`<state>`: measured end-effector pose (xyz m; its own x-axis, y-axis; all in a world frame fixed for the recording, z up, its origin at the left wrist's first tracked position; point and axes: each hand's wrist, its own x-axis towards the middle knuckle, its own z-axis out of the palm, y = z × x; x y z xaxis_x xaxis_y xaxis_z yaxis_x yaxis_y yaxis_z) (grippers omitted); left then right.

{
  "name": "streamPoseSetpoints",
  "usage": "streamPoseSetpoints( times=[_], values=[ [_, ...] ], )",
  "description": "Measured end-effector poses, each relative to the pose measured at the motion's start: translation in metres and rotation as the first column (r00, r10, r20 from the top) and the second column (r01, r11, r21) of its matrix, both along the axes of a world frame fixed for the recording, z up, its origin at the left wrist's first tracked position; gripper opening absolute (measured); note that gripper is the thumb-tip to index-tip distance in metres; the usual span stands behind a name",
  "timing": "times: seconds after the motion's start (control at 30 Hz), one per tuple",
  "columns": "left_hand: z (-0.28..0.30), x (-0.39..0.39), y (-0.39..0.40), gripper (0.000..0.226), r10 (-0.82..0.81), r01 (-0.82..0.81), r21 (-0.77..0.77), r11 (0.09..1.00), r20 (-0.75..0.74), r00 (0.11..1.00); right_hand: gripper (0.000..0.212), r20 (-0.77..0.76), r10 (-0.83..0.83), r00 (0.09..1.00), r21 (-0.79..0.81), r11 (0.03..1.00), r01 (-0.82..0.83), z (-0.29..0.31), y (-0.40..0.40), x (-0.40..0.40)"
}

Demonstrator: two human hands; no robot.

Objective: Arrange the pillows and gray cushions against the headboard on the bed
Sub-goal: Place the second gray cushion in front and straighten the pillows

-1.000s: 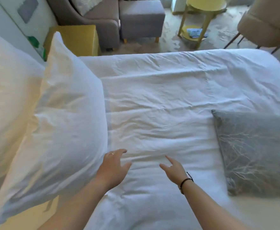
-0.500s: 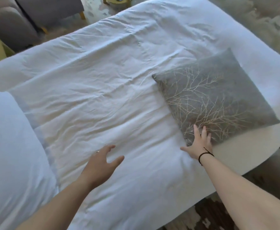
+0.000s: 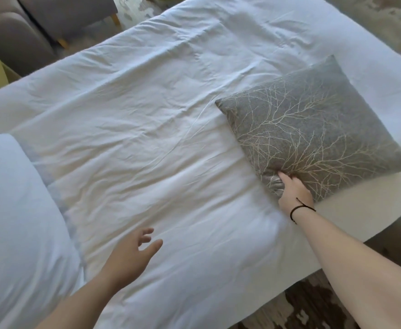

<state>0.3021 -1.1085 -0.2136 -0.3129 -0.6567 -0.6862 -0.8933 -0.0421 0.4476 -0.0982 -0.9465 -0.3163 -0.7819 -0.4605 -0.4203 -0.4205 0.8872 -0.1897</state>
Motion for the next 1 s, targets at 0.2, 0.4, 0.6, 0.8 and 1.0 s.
streamPoseSetpoints(
  times=[0.2,0.4,0.6,0.8,1.0],
  values=[
    [0.014,0.015,0.003,0.039,0.094,-0.094,0.02,0.995,-0.041,0.995,0.049,0.161,-0.184,0.97,-0.083,0.976,0.2,0.038,-0.02,-0.005],
    [0.052,0.01,0.009,0.032,0.185,-0.172,0.089,0.981,-0.169,0.968,0.045,0.605,-0.238,0.759,-0.302,0.814,0.496,0.1,-0.078,0.06],
    [0.134,0.016,-0.017,0.064,0.588,-0.463,0.378,0.802,-0.359,0.725,0.044,0.982,0.063,0.177,-0.178,0.607,0.775,0.199,-0.138,0.198],
    [0.239,0.068,-0.065,0.057,0.388,-0.343,0.186,0.921,-0.525,0.757,0.036,0.861,0.494,-0.126,-0.271,0.653,0.707,0.293,-0.159,0.336],
    [0.268,0.155,-0.052,0.059,0.341,-0.359,-0.027,0.933,-0.252,0.905,0.043,0.828,0.555,0.079,-0.555,0.792,0.253,0.307,-0.144,0.396]
  ],
)
